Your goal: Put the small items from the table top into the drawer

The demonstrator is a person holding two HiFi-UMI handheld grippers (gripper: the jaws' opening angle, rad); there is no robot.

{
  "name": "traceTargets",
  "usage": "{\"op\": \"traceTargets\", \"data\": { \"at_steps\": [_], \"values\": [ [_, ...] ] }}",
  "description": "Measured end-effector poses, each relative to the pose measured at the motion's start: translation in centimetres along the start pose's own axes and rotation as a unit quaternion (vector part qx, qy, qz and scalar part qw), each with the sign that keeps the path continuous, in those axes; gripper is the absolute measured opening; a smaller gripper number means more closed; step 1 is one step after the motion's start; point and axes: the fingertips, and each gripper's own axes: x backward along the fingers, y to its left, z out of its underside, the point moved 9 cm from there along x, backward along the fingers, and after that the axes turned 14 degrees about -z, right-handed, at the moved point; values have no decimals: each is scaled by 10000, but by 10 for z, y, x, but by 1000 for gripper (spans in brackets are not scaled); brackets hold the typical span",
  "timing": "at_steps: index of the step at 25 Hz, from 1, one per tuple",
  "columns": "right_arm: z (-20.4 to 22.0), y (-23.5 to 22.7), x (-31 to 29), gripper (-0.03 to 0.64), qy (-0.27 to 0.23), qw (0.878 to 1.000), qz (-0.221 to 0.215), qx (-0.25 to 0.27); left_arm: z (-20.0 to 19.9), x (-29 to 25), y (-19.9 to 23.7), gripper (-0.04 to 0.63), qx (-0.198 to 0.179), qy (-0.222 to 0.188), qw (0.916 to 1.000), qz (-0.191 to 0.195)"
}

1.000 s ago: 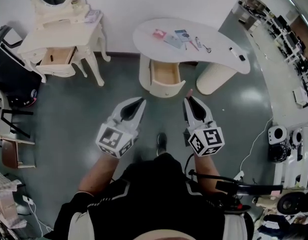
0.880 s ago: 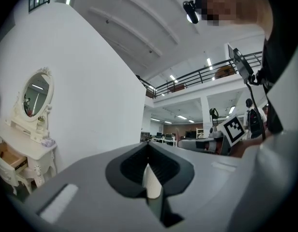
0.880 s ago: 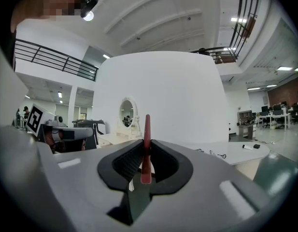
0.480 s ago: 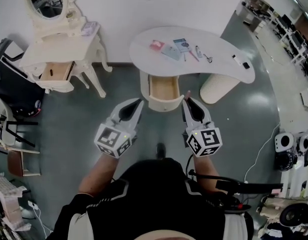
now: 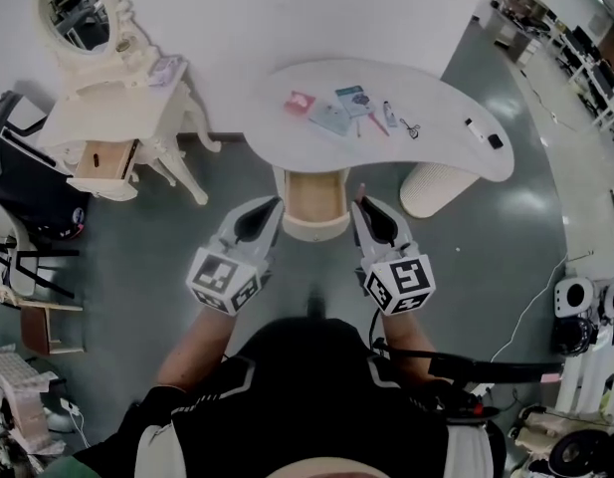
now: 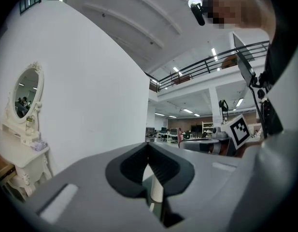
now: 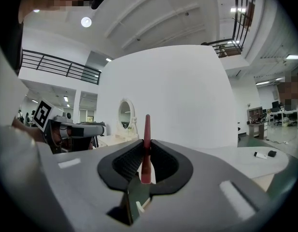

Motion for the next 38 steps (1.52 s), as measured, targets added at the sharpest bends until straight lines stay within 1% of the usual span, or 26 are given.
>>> {"op": "traceTargets", "data": {
  "at_steps": [4,7,11,16,21,23,26,28,31,34,38],
  "values": [
    [-2,-30,-4,51,-163,9998,-106,-78,-4,-22,-5,0,-54,39,9997,-244],
    [-3,-49,-8,51,-186,9996,-204,-5,-4,-32,-6,0,-155,85,9989,-432],
    [1,-66,-22,51,-206,9993,-283,-113,-3,-46,-4,0,-242,143,9981,-546],
    [-1,-78,-41,51,-227,9994,-271,-40,-5,-66,6,0,-216,150,9985,-470],
    [-5,-83,-62,51,-173,9996,-214,-31,-6,-80,27,0,-204,91,9986,-472],
    [-7,-84,-71,51,-110,9998,-163,39,-7,-87,35,0,-317,70,9986,-419],
    [-6,-87,-88,51,21,9999,-113,101,-7,-100,46,0,-647,130,9977,-164],
    [-1,-89,-98,51,131,9999,-90,50,-2,-107,55,0,-722,216,9971,-47],
    [4,-91,-113,51,272,9996,-3,2,5,-115,70,0,-621,343,9975,44],
    [4,-91,-127,51,374,9993,0,98,10,-121,85,0,-460,409,9980,111],
    [17,-92,-143,51,717,9973,-4,168,24,-126,104,0,-269,484,9983,164]
  ]
}}
